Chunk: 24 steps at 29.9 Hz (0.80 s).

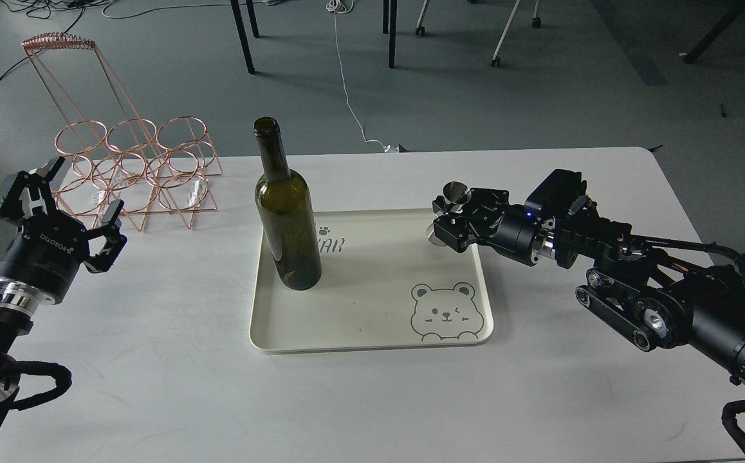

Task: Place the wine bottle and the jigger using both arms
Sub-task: 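Lift the jigger off the tray with the right gripper, then carry the jigger off the tray and set it on the table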

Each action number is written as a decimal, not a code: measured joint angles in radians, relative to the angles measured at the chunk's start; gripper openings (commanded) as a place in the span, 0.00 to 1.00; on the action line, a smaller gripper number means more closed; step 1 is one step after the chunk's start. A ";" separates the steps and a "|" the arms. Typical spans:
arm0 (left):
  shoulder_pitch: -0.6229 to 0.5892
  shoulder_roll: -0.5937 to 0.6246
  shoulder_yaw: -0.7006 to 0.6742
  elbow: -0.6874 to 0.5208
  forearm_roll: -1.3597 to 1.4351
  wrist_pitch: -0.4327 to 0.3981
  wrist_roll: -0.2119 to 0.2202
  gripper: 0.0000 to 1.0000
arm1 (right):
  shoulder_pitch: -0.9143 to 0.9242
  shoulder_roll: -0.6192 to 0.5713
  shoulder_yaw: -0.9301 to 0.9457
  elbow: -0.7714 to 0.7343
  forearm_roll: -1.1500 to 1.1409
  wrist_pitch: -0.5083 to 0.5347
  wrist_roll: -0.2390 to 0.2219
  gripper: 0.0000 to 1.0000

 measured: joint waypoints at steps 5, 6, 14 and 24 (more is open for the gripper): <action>0.000 -0.003 0.000 0.000 0.001 0.001 0.000 0.98 | -0.003 -0.080 0.061 0.028 0.014 0.002 0.000 0.16; 0.000 -0.004 0.000 0.000 0.001 0.001 0.000 0.98 | -0.008 -0.094 0.070 0.029 0.026 0.002 0.000 0.16; -0.001 -0.004 0.002 0.000 0.000 0.001 0.001 0.98 | -0.085 -0.176 0.099 0.026 0.154 -0.014 0.000 0.16; -0.002 -0.003 0.003 0.000 0.001 0.001 0.001 0.98 | -0.189 -0.208 0.133 0.017 0.175 -0.041 0.000 0.17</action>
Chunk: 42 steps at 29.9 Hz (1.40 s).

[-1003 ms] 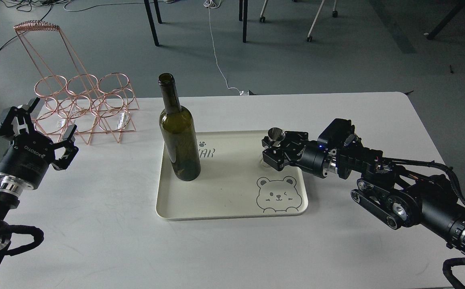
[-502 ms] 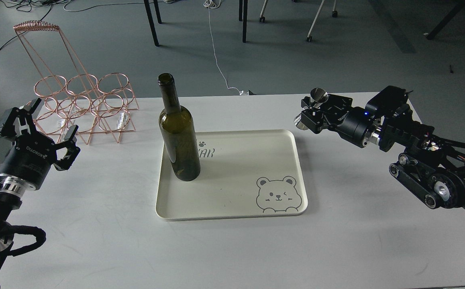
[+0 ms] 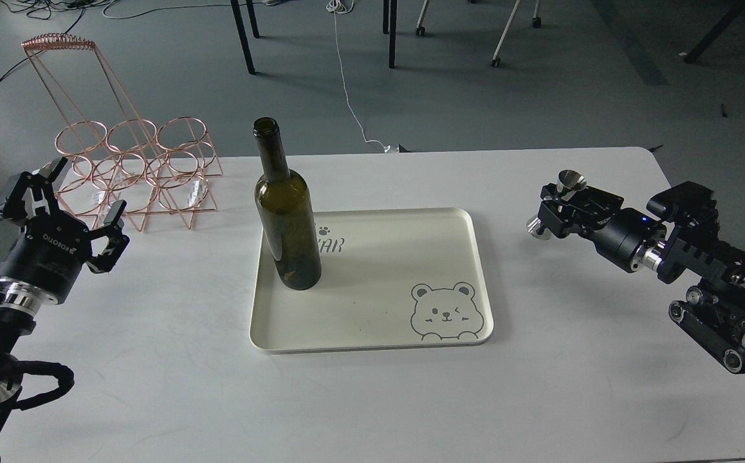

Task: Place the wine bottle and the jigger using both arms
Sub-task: 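Carry the jigger off the tray and set it on the table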

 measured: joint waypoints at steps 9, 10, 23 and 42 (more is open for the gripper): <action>0.000 0.001 0.001 0.000 0.001 0.000 0.000 0.98 | -0.025 -0.026 -0.001 -0.048 0.014 -0.006 0.000 0.17; 0.000 0.001 0.001 0.000 0.000 0.000 0.000 0.98 | -0.029 -0.030 -0.002 -0.050 0.016 -0.007 0.000 0.17; 0.001 -0.002 0.005 0.000 0.001 -0.001 0.000 0.98 | -0.079 -0.029 -0.014 -0.056 0.025 -0.044 0.000 0.19; 0.000 0.000 0.005 0.001 0.000 0.000 -0.001 0.98 | -0.084 -0.026 -0.036 -0.094 0.025 -0.048 0.000 0.32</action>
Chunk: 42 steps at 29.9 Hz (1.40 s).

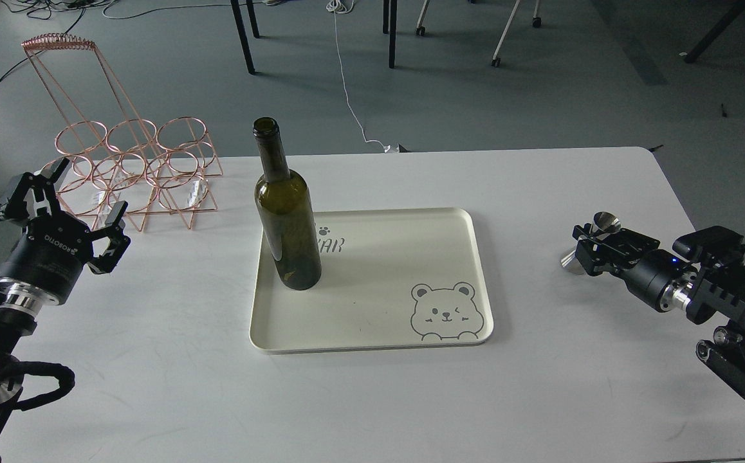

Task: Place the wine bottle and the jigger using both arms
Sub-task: 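Carry the jigger off the tray and set it on the table, then raise the right gripper away and reach the left gripper toward the bottle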

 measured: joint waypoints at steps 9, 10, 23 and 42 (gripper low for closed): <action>-0.003 0.000 -0.001 0.000 0.000 0.000 0.001 0.98 | 0.003 0.000 -0.001 0.004 0.000 0.001 0.000 0.63; -0.003 0.000 -0.001 0.000 0.000 0.000 0.001 0.98 | 0.003 -0.001 -0.001 0.005 0.000 0.002 0.000 0.67; -0.003 -0.007 -0.001 0.000 0.000 0.000 0.000 0.98 | -0.003 -0.069 -0.005 0.053 0.005 0.015 0.000 0.97; -0.003 -0.011 -0.001 -0.001 0.000 -0.001 0.000 0.98 | -0.037 -0.509 -0.133 0.518 0.271 0.154 0.000 0.98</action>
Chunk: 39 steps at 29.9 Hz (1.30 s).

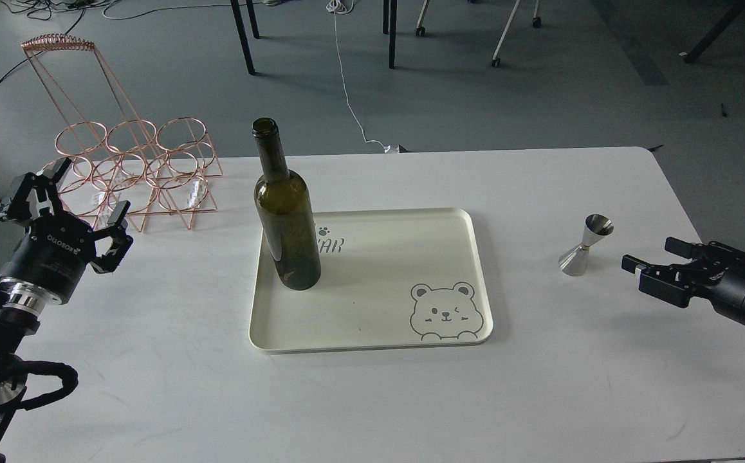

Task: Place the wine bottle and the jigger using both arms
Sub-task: 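Raise the right gripper away and reach the left gripper toward the bottle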

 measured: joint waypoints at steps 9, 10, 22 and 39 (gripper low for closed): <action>-0.001 0.002 0.002 0.000 0.000 0.000 0.000 0.98 | 0.186 -0.004 0.021 0.156 0.701 0.250 0.000 0.98; -0.002 0.003 0.003 0.000 0.000 0.000 0.000 0.98 | 0.210 0.031 0.026 0.150 0.782 0.254 0.000 0.98; 0.001 0.049 -0.002 0.000 0.000 -0.021 -0.107 0.98 | 0.356 0.535 0.069 -0.148 1.270 0.306 0.000 0.98; 0.011 0.185 -0.009 -0.161 0.262 -0.099 -0.163 0.98 | 0.270 0.815 0.069 -0.562 1.471 0.597 0.000 0.99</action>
